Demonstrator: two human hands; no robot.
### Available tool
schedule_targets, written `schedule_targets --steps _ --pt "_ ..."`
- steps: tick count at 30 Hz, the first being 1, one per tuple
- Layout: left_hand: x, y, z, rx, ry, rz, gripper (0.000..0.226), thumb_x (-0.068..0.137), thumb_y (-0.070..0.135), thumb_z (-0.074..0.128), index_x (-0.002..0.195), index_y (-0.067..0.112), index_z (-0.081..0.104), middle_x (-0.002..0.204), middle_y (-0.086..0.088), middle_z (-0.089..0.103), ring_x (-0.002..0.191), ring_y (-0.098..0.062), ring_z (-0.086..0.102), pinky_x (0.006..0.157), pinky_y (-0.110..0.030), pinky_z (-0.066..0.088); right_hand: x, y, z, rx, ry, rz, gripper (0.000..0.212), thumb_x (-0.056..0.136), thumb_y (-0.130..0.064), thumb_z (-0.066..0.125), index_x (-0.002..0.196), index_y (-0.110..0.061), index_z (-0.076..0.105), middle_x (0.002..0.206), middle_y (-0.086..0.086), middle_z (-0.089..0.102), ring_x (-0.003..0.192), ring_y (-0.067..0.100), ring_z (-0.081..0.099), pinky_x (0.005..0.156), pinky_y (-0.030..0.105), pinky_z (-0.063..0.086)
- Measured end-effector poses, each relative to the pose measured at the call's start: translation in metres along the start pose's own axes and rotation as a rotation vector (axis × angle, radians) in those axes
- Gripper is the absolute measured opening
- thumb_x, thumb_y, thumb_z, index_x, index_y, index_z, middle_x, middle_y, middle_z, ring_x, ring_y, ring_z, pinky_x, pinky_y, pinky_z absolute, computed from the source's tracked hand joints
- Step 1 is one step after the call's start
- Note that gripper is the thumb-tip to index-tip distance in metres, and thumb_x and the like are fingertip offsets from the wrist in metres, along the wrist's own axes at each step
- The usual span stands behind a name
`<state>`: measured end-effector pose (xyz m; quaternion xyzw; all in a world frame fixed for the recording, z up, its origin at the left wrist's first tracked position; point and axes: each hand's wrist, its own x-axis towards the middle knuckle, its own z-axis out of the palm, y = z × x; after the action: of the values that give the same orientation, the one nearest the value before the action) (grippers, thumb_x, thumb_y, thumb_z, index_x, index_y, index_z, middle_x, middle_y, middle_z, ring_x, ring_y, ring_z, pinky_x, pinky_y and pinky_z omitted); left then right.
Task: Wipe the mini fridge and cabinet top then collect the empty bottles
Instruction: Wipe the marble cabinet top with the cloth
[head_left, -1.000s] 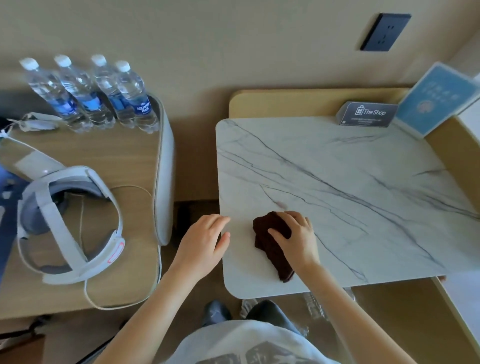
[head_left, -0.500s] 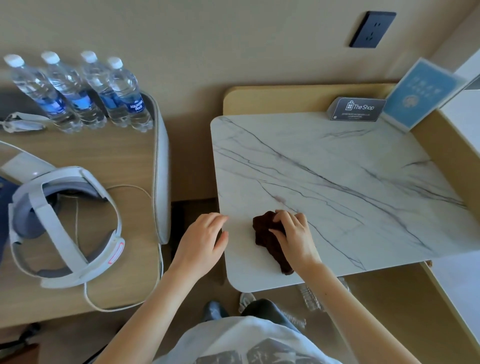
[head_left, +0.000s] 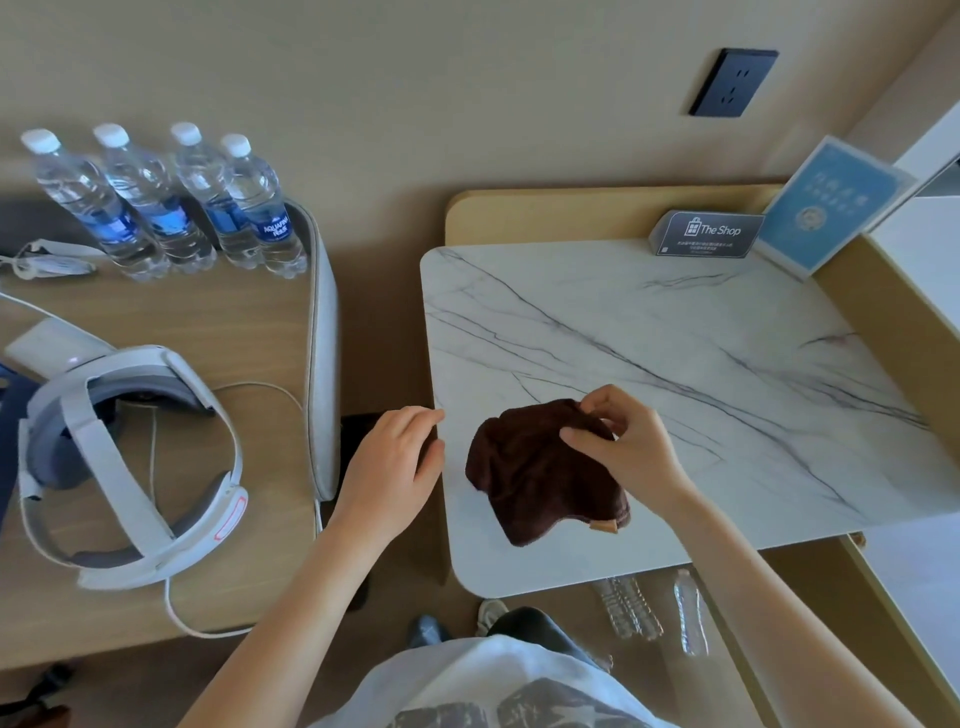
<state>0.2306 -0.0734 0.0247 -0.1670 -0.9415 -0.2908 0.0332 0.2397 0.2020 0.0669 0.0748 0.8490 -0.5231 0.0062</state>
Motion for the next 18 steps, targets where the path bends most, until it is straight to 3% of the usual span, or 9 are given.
schedule_targets --steps 3,8,10,12,14,16,18 --pt "0.004 0.001 0.002 0.008 -0.007 -0.006 0.035 0.099 0.023 0.050 0.129 0.009 0.062 0.126 -0.003 0.064 0.120 -0.021 0.056 0.094 -0.027 0.043 0.022 0.041 0.002 -0.192 0.005 0.126 0.026 0.078 -0.018 0.083 0.091 -0.020 0.061 0.093 -0.006 0.065 0.090 0.017 0.062 0.069 0.017 0.042" --pt "0.006 0.006 0.011 0.031 -0.046 0.020 0.048 0.098 0.036 0.036 0.130 0.011 0.061 0.126 -0.001 0.063 0.120 -0.018 0.054 0.096 -0.024 0.041 0.034 0.086 0.010 -0.381 -0.039 0.195 0.025 0.088 -0.020 0.073 0.109 -0.017 0.059 0.113 0.004 0.061 0.111 0.029 0.053 0.085 0.030 0.040" --pt "0.006 0.008 0.015 0.040 -0.043 0.027 0.051 0.097 0.038 0.033 0.129 0.010 0.061 0.125 -0.002 0.064 0.119 -0.018 0.056 0.095 -0.024 0.041 0.030 0.085 0.013 -0.541 0.019 0.092 0.031 0.090 -0.023 0.070 0.119 -0.016 0.061 0.123 0.004 0.057 0.118 0.029 0.046 0.091 0.031 0.040" --pt "0.007 0.009 0.018 0.035 -0.045 0.024 0.051 0.097 0.037 0.033 0.128 0.009 0.062 0.124 -0.003 0.064 0.118 -0.020 0.057 0.095 -0.027 0.046 0.021 0.081 0.020 -0.622 0.084 -0.170 0.034 0.092 -0.024 0.068 0.123 -0.013 0.063 0.126 0.005 0.058 0.119 0.028 0.046 0.098 0.040 0.045" --pt "0.010 0.010 0.023 0.032 -0.048 0.030 0.050 0.097 0.036 0.035 0.131 0.008 0.060 0.127 -0.005 0.064 0.119 -0.021 0.058 0.098 -0.034 0.051 0.011 0.087 0.031 -0.661 0.034 -0.436 0.036 0.095 -0.029 0.062 0.126 -0.012 0.064 0.130 0.006 0.061 0.124 0.028 0.051 0.103 0.047 0.046" --pt "0.012 0.010 0.029 0.065 -0.049 0.053 0.050 0.099 0.035 0.036 0.137 0.008 0.056 0.134 -0.007 0.061 0.126 -0.022 0.055 0.105 -0.039 0.048 0.002 0.098 0.042 -0.770 -0.129 -0.518 0.047 0.097 -0.041 0.052 0.138 -0.019 0.057 0.144 0.003 0.054 0.137 0.027 0.045 0.116 0.052 0.034" --pt "0.013 0.011 0.036 0.117 -0.049 0.057 0.052 0.100 0.036 0.036 0.141 0.010 0.052 0.141 -0.008 0.057 0.132 -0.024 0.051 0.111 -0.042 0.042 -0.003 0.108 0.050 -0.861 -0.263 -0.466 0.056 0.099 -0.052 0.041 0.151 -0.029 0.040 0.156 -0.002 0.041 0.148 0.026 0.030 0.121 0.054 0.016"
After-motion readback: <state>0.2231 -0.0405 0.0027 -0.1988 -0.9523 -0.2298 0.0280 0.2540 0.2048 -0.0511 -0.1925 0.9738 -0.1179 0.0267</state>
